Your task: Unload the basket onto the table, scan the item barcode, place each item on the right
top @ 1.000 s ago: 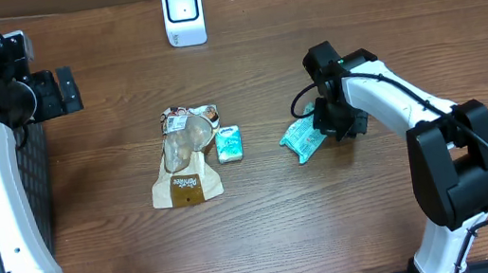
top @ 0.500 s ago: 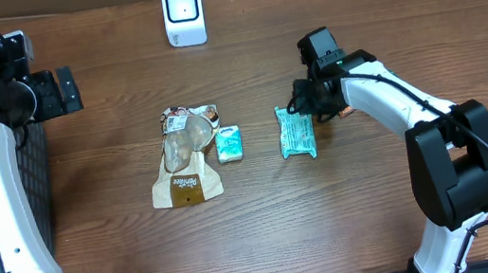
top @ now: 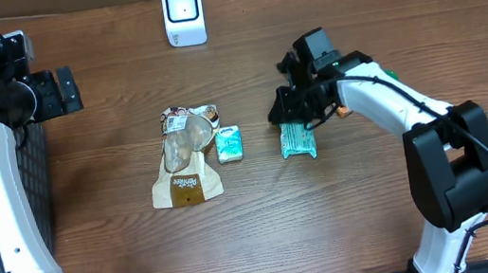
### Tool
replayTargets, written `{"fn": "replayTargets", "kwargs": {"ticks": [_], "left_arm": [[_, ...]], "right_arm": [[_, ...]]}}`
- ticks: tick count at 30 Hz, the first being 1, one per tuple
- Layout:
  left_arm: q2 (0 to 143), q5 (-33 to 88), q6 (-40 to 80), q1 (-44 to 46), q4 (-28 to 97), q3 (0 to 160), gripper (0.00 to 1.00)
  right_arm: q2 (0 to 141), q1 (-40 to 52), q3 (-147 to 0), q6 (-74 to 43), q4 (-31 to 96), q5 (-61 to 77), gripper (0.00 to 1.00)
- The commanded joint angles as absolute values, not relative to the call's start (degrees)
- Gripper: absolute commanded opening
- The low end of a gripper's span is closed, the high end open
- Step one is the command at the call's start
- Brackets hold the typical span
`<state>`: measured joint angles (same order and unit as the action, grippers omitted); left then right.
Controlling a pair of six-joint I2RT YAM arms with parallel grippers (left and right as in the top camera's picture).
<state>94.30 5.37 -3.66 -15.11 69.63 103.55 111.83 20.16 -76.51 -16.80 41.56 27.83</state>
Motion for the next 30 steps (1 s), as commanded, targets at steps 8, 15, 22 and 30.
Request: {"fn": "replayTargets", "kwargs": {"ticks": [8,15,22,30], "left_arm": [[94.5,5.4,-5.1,-15.4,69.6,104.3,1.00],[94.5,5.4,-5.1,-15.4,69.6,104.3,0.99],[94.5,5.4,-5.1,-15.4,69.6,104.3,1.00],[94.5,5.4,-5.1,-15.4,69.6,104.3,0.99]], "right_arm": [[113.0,31.6,-76.8,-30.7,48.2,17.7,0.18],[114.2,31.2,-76.8,-31.7,53.0,15.8,0.23],[114.2,26.7,-76.8,-30.1,56.8,10.3,0.24],[114.2,20.7,-76.8,-16.0,52.9,1.4,0.24]]}}
